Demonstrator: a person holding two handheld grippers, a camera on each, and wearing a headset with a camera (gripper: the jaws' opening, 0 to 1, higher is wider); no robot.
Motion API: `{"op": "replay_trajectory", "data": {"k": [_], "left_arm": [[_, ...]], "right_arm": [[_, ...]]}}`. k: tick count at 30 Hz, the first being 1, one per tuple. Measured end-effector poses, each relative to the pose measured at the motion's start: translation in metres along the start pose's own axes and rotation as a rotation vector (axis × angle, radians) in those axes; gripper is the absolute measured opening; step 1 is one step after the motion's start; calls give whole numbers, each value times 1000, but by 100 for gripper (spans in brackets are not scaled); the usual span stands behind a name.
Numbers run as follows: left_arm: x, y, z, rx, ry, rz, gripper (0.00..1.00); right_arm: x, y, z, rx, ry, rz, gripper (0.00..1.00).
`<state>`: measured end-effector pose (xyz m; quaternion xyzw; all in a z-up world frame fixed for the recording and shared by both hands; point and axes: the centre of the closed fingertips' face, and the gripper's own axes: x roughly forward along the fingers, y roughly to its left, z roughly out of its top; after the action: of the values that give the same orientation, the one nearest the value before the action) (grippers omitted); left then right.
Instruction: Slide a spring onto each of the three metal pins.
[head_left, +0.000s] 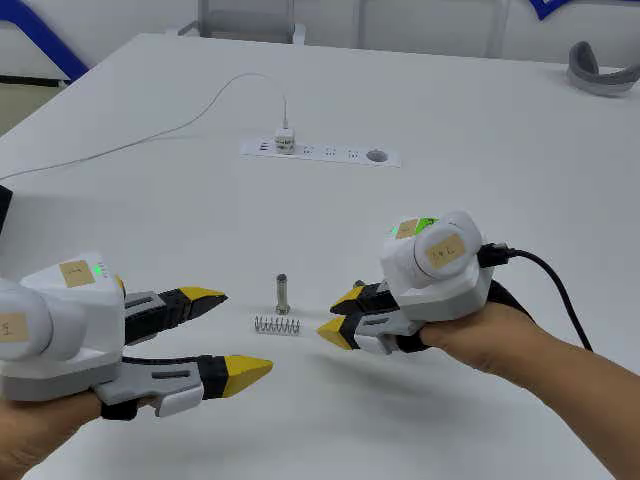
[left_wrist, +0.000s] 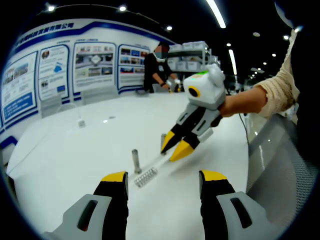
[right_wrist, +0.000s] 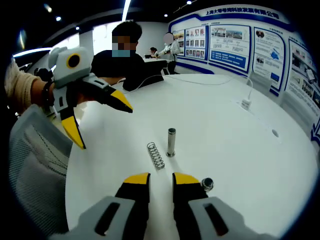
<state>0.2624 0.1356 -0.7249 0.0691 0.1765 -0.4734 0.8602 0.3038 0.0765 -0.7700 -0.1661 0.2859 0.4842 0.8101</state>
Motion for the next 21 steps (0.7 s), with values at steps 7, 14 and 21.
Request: {"op": "replay_trajectory", "data": {"k": [7, 14, 21], "left_arm": [[0, 0, -1, 0, 4, 0, 58], [-1, 1, -2, 0, 8, 4, 58], [-1, 1, -2, 0, 10, 6, 57]], "right_arm": [[14, 4, 6, -16, 1, 21, 19], [26, 5, 5, -28, 17, 32, 18], [35, 5, 6, -39, 34, 43, 17]]}}
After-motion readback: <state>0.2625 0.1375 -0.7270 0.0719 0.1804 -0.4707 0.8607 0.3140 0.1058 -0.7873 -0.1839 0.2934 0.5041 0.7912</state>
